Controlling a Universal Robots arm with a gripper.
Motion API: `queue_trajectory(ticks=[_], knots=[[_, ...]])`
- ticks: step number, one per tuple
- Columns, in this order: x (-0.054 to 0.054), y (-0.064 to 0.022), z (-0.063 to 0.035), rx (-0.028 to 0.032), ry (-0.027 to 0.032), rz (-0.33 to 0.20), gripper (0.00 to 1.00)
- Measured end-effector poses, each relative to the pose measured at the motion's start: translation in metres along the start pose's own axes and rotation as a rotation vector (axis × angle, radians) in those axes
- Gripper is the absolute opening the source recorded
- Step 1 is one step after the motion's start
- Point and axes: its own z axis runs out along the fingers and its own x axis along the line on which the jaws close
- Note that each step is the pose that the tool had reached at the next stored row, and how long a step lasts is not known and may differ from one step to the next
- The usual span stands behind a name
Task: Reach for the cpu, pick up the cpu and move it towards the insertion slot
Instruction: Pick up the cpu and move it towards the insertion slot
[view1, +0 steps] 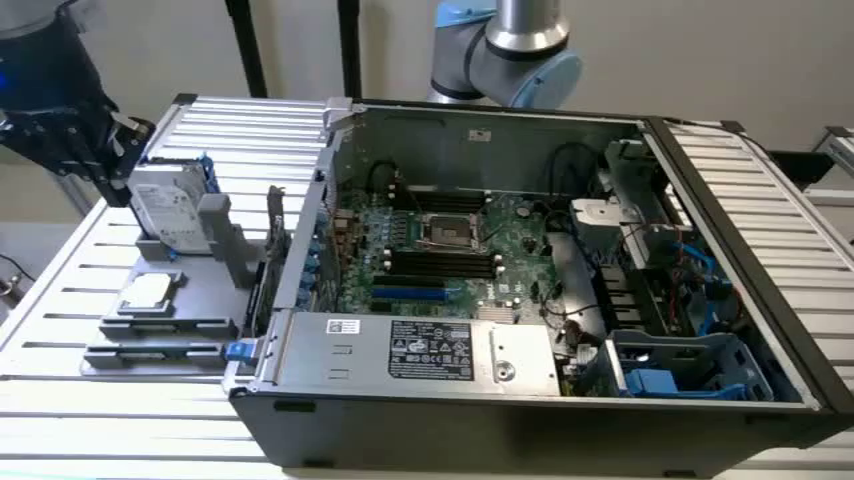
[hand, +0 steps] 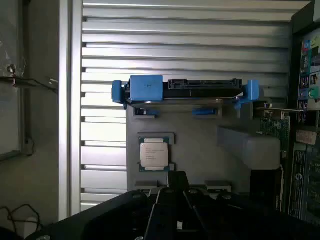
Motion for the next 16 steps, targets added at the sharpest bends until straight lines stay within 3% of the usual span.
queue_trajectory(ticks=[13, 16], knots=[[0.0004, 0.0000, -0.0001, 0.0002, 0.0003, 0.000, 0.11], [0.0071, 0.0004, 0.0000, 0.0001, 0.0001, 0.000, 0.11]])
